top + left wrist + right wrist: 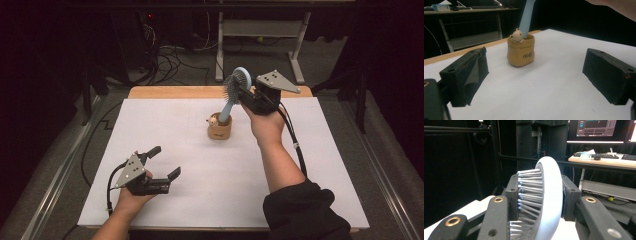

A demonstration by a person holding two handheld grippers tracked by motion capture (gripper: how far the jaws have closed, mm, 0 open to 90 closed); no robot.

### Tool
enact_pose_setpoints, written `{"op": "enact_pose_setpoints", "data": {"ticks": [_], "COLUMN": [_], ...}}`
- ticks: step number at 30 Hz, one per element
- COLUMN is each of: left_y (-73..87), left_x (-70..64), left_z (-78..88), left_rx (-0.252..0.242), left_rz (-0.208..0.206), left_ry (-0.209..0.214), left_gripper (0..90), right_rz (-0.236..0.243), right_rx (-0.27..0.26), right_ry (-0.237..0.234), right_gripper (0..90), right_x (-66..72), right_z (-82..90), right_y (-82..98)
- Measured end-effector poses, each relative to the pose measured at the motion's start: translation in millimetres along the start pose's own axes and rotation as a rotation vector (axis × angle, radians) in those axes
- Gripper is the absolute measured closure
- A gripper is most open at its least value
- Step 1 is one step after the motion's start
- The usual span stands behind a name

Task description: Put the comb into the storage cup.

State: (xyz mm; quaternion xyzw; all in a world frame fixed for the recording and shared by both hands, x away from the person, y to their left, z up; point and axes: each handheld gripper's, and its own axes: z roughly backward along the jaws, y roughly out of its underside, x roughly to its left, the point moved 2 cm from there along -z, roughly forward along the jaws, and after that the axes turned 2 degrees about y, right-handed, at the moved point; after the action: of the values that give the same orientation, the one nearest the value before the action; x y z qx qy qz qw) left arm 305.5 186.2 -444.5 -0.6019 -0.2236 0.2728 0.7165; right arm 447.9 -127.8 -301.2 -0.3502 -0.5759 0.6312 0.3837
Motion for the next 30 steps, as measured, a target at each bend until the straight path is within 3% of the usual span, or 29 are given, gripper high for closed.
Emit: {"op": "enact_pose_setpoints", "data": {"ticks": [30], "left_y": [0.7], "left_x": [-1.9], "left_z": [-0.4], "left_rx": [0.014], "left_rz": [-0.005], "left_ry": [0.032], "left_gripper": [7.3], "right_rz": [0.029], "right_rx": [0.06], "right_ry": [0.016], "right_gripper": [60.5], "right_x": [8.2], "right_z": [-24.8], "right_y": [19.9]}}
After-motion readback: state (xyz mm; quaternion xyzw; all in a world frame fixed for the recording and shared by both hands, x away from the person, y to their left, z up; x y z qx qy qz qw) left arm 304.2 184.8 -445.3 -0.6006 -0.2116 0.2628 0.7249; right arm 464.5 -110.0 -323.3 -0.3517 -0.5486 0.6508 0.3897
